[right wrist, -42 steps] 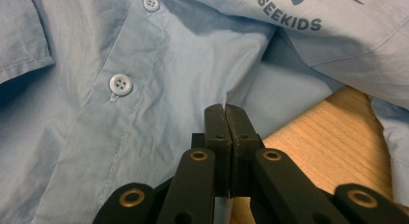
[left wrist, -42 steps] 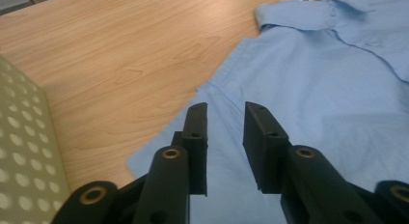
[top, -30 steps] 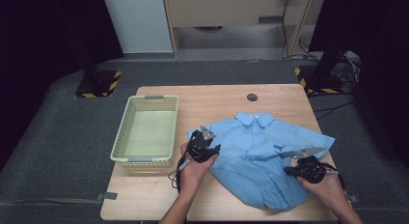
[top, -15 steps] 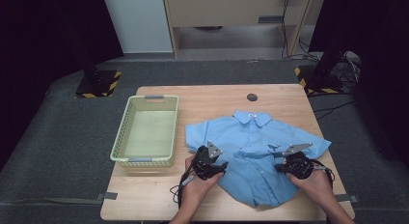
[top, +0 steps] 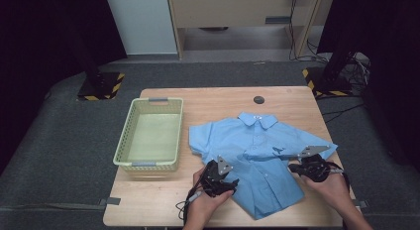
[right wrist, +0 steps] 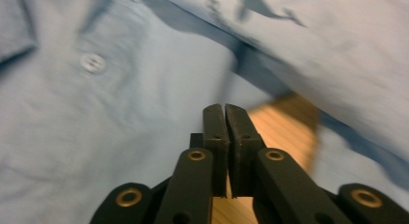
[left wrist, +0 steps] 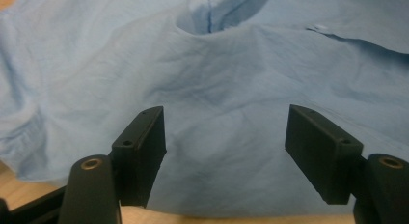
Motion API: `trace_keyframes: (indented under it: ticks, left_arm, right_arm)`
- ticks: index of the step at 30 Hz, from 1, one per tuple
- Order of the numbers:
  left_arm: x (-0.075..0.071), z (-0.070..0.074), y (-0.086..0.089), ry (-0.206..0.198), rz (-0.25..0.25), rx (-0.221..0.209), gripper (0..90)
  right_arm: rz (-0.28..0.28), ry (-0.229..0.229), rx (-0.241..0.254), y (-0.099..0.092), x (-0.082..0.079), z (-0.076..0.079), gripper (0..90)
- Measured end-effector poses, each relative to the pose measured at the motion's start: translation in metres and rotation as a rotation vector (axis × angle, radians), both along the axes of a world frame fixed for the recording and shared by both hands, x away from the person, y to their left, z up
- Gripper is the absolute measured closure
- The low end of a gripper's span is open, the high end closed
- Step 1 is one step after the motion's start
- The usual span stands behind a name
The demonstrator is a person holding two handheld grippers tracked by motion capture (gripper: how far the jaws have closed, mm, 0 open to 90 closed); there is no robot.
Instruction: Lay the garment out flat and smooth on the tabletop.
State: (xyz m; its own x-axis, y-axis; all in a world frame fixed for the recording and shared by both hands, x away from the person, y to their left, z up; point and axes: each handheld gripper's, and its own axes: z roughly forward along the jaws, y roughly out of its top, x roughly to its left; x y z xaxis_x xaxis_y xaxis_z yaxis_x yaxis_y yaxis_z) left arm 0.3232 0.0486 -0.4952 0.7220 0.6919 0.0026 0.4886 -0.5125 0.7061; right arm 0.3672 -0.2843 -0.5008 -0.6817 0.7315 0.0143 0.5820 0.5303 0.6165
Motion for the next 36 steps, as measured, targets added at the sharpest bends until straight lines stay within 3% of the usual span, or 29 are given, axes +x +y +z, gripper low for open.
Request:
trace_keyframes:
  ticks: [5,8,17,20,24,28,36]
  left_arm:
    - [-0.01,-0.007,-0.009,0.009,-0.026,0.015,28.9]
    - [-0.014,-0.013,-0.014,0.026,-0.046,0.029,27.6]
    - [-0.024,-0.015,-0.027,0.025,-0.086,0.03,25.7]
    - [-0.025,-0.021,-0.03,0.021,-0.071,0.034,23.5]
    - [-0.026,-0.027,-0.036,0.046,-0.078,0.036,19.7]
    - [-0.025,-0.031,-0.038,0.05,-0.086,0.048,21.7]
    - [-0.021,-0.033,-0.038,0.026,-0.084,0.029,23.2]
  right_arm:
    - [-0.065,-0.048,-0.029,-0.019,0.003,0.001,84.4]
    - [-0.103,-0.081,-0.014,-0.027,0.005,0.002,79.6]
    - [-0.137,-0.057,-0.064,-0.033,0.015,-0.012,64.2]
    - [-0.154,-0.045,-0.061,-0.034,0.018,-0.015,62.7]
    - [-0.169,-0.031,-0.046,-0.035,0.021,-0.017,66.2]
    - [-0.165,-0.019,-0.035,-0.036,0.021,-0.017,79.2]
    - [-0.177,-0.031,-0.018,-0.037,0.027,-0.019,86.9]
